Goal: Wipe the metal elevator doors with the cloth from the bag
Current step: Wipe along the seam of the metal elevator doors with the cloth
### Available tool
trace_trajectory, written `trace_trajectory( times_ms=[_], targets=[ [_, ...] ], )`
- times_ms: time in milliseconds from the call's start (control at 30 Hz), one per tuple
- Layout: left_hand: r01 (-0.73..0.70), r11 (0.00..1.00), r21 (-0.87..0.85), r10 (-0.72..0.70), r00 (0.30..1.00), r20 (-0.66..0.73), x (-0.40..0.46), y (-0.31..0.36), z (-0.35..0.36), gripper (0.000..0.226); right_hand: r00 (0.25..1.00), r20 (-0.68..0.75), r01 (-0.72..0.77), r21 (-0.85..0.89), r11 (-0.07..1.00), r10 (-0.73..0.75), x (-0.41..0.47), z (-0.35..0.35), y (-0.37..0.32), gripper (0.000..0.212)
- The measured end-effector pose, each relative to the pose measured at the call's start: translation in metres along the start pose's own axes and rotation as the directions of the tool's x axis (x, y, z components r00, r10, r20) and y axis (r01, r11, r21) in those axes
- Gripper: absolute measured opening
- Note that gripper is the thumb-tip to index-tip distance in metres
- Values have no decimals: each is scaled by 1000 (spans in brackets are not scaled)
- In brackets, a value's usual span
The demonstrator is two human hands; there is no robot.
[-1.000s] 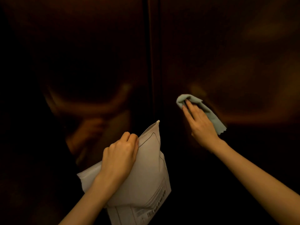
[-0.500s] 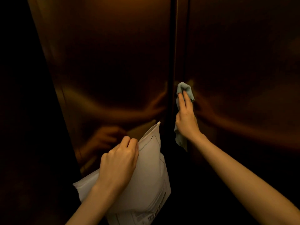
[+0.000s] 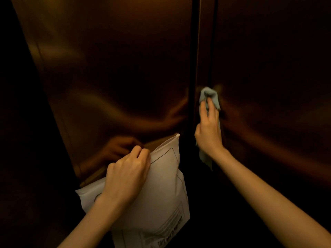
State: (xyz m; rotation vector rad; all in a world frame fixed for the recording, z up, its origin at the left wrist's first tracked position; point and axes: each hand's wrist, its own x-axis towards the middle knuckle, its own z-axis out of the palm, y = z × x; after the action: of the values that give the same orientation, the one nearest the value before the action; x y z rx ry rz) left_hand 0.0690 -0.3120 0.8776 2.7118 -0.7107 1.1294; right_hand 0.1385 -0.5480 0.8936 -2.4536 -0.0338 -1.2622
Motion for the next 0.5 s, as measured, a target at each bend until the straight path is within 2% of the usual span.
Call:
trace_trajectory(
  times_ms=[167,400,500],
  targets=[
    [7,1000,-15,-7,1000,-3,12,12,-3,26,999,-12,47,-2,999,-47,24,-17,3,67],
    [-21,998,56,18,999,48,15,22,-1,21,983,185,-19,37,999,12,-76,25,46,76],
    [-35,996,86,29,997,72,13,24,-1,19,982,190,-26,65,998,13,-84,28,49,74]
  ],
)
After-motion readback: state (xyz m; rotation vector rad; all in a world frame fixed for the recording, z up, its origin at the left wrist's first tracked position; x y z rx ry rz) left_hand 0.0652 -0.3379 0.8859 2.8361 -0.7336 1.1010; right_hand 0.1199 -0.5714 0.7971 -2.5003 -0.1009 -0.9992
